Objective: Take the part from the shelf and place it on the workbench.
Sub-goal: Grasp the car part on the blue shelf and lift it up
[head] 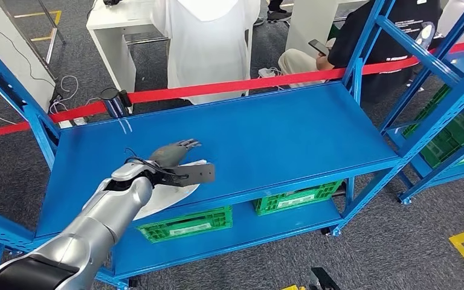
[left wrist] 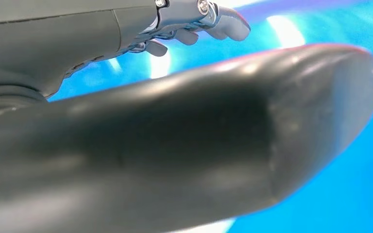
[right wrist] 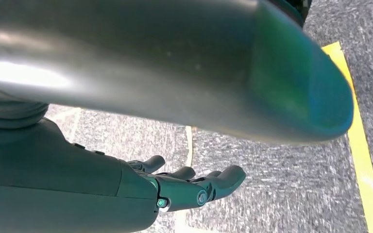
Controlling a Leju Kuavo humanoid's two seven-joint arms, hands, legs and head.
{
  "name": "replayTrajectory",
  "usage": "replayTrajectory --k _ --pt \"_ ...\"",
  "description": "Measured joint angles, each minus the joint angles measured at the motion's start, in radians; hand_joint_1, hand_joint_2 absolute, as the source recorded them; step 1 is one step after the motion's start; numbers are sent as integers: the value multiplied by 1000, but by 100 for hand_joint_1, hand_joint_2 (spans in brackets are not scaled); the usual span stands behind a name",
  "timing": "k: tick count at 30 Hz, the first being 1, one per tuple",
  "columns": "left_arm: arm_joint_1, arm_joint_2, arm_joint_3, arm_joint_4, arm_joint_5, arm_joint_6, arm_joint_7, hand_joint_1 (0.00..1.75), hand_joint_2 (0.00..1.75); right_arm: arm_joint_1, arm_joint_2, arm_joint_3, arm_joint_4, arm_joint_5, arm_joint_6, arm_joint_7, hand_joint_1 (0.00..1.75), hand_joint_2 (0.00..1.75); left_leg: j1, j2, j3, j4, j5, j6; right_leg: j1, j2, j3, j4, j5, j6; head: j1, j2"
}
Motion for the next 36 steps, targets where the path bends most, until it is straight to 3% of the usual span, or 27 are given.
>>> replayTrajectory --k 2,5,6,7,8,10,12,15,17,20,21,22,23,25,27,30,32,36 --pt "-7 0 0 -1 5 17 22 0 0 -1 1 0 0 2 1 -2 0 0 5 1 5 -12 8 13 0 -2 -17 37 -25 9 2 0" --pt "-13 1 0 0 8 21 36 0 0 0 1 -1 0 7 1 -2 0 0 4 2 5 -14 10 21 2 -2 -102 210 -107 15 6 0" --pt "-12 2 0 1 9 21 41 0 0 1 1 -2 0 8 1 -2 0 0 3 3 5 -13 10 21 2 -3 -123 250 -116 16 6 0" --pt "-12 4 -1 3 10 21 47 0 0 2 1 -2 0 10 1 -3 0 0 3 3 4 -11 9 21 2 -3 -127 257 -107 16 6 0" --pt "-11 6 -1 4 11 21 54 0 0 2 1 -2 0 13 1 -4 0 0 3 2 4 -9 8 20 1 -3 -111 224 -81 15 6 0" --pt "-12 9 -2 4 11 24 73 0 0 1 1 -2 0 19 1 -8 0 0 3 2 3 0 2 14 1 -5 -46 98 -23 12 6 0" --pt "-14 15 -3 4 14 31 98 0 0 -2 1 -2 0 25 1 -10 0 0 -1 1 -1 7 -3 4 4 -4 -7 17 -2 2 5 0" --pt "-17 24 -8 3 16 42 138 0 0 -1 2 -2 0 29 -1 -6 0 0 -3 1 -3 6 -5 -11 5 -2 -6 8 -2 -17 5 0" --pt "-20 32 -14 3 8 48 163 0 0 -1 3 -3 0 29 -4 -1 0 0 -1 2 -19 40 -29 -23 2 -2 -5 5 0 -28 2 0" --pt "-27 46 -25 3 -3 56 196 0 0 -1 3 -7 0 26 -13 6 0 0 4 2 -105 224 -119 -36 1 -2 -4 4 0 -37 -3 0" --pt "-27 52 -29 3 -2 59 203 0 0 0 4 -8 0 26 -16 9 0 0 5 2 -130 275 -132 -38 1 -2 -4 4 0 -37 -3 0" --pt "-27 58 -31 3 0 62 208 0 0 1 4 -9 0 26 -18 11 0 0 5 2 -141 294 -128 -37 2 -2 -4 4 -1 -37 -3 0" --pt "-28 64 -32 2 4 65 211 0 0 1 4 -10 0 25 -20 13 0 0 5 2 -130 267 -103 -34 2 -1 -3 5 -1 -37 -3 0" --pt "-33 72 -33 0 8 69 214 0 0 3 6 -13 0 25 -20 15 0 0 4 2 -66 130 -36 -25 2 0 1 5 -2 -34 -3 0" --pt "-40 77 -33 -3 9 72 213 0 0 2 7 -16 0 25 -20 15 0 0 0 2 -15 26 -2 -17 5 0 1 5 -3 -27 -2 0" --pt "-43 83 -34 -5 23 80 210 0 0 3 8 -20 0 27 -18 12 0 0 -3 1 -4 2 4 -2 5 0 1 0 0 -8 -2 0" --pt "-44 87 -34 -8 38 95 201 0 0 4 10 -23 0 28 -16 6 0 0 0 2 0 -9 12 12 3 -1 -8 21 -17 3 0 0" --pt "-40 94 -34 -11 62 122 174 0 0 6 11 -24 0 29 -16 -7 0 0 1 3 0 -14 16 22 4 -2 -113 243 -120 14 5 0"
